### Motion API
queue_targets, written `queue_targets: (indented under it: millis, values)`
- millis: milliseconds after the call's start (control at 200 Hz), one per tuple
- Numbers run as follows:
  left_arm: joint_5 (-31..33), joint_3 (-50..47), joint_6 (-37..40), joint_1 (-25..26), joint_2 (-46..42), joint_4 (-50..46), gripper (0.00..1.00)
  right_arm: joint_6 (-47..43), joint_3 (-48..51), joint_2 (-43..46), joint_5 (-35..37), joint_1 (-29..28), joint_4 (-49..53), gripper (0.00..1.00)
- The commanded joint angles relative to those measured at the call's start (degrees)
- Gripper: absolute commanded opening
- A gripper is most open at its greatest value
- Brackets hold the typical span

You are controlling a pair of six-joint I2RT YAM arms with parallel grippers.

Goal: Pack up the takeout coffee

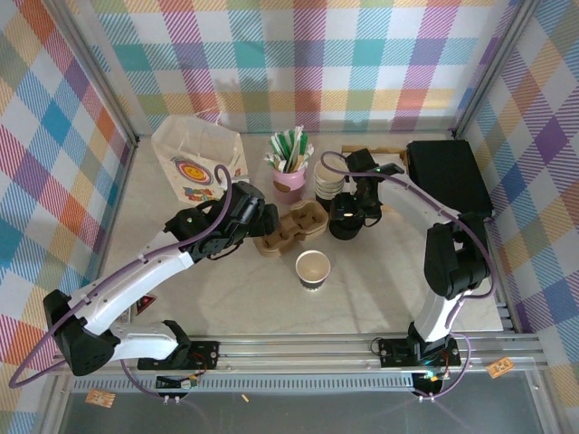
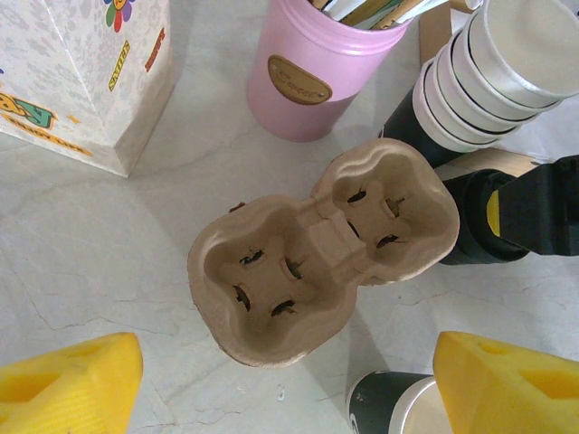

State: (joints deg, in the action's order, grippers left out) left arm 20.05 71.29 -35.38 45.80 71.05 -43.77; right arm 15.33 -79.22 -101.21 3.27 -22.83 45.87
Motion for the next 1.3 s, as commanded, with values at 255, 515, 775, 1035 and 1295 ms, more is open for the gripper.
queue_targets:
  millis: [255,515,775,1035,1295]
  values:
    - [-0.15,-0.29,-0.70,-0.54,-1.71,-1.67,0.83,-1.36,0.09,-1.70,0.07,0.25,-0.38,0.80]
    - [0.07,-0.40,-0.81,-0.50,-1.96,-1.89,0.83,-1.46,0.25,-2.08,0.42,0.28,-0.82,0.80]
    - [-0.11,-0.34,-0.86,-0.52,-1.65,-1.76,0.83,-1.97,-0.15,-2.60,0.75,0.29,-0.95,0.80]
    - [-0.07,0.03,-0.94,-0.53,-1.70,-2.02,0.83,-2.20,-0.50,-2.95,0.82,0.26,-0.65,0.80]
    - [-0.28,0.07,-0.96,-0.54,-1.85,-2.37,0.83,-1.97,-1.55,-2.26,1.16,0.24,0.83,0.77]
